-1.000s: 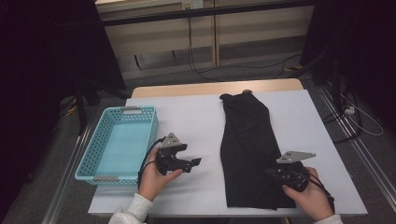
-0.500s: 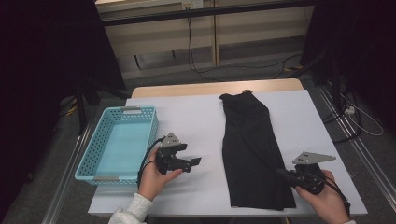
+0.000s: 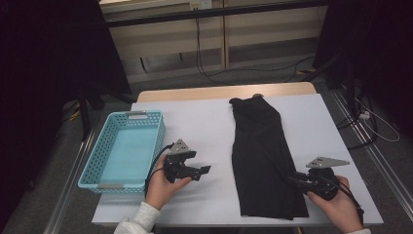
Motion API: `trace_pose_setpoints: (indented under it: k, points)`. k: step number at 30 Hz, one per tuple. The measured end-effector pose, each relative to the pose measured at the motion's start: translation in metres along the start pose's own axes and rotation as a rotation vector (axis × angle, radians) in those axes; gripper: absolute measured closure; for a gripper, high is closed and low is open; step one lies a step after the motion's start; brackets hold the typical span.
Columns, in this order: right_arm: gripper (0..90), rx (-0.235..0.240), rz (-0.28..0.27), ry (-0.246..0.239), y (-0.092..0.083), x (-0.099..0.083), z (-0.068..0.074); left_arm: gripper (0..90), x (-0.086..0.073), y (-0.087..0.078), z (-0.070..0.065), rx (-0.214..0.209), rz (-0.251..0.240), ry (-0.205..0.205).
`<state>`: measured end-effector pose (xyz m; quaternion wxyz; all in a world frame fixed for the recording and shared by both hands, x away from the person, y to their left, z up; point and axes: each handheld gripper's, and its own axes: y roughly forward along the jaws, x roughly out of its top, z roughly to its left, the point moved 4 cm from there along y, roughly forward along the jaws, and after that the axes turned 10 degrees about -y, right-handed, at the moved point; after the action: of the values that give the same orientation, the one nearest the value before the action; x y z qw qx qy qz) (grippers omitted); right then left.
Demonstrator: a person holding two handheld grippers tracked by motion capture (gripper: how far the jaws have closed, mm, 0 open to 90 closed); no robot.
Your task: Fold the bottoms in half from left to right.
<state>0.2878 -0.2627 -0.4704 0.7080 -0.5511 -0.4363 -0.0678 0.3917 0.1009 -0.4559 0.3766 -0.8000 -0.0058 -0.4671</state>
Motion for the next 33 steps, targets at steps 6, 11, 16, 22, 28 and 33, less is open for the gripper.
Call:
trace_pose_setpoints:
  k: [6, 11, 16, 22, 28, 33]
  points:
    - [87.5, 0.011, 0.037, -0.037, 0.007, 0.001, 0.009, 18.4, -0.001, 0.002, -0.001, 0.0, 0.003, -0.001]
    - [90.0, 0.022, 0.01, -0.02, 0.0, 0.005, 0.003, 18.4, -0.001, 0.001, -0.001, 0.001, 0.0, 0.0]
    - [90.0, 0.014, -0.013, 0.017, -0.014, 0.006, -0.007, 18.4, 0.0, 0.0, 0.001, 0.003, 0.001, 0.001]
    - [88.0, 0.026, 0.022, 0.064, -0.007, -0.006, -0.014, 18.4, 0.0, 0.0, 0.0, 0.002, -0.002, -0.002]
    - [65.4, -0.015, 0.011, -0.006, -0.005, -0.001, -0.01, 18.4, 0.0, -0.001, 0.001, 0.002, -0.001, -0.003]
    - [51.1, -0.052, -0.033, -0.041, -0.005, 0.014, -0.008, 18.2, -0.001, 0.0, 0.002, 0.009, 0.005, -0.002]
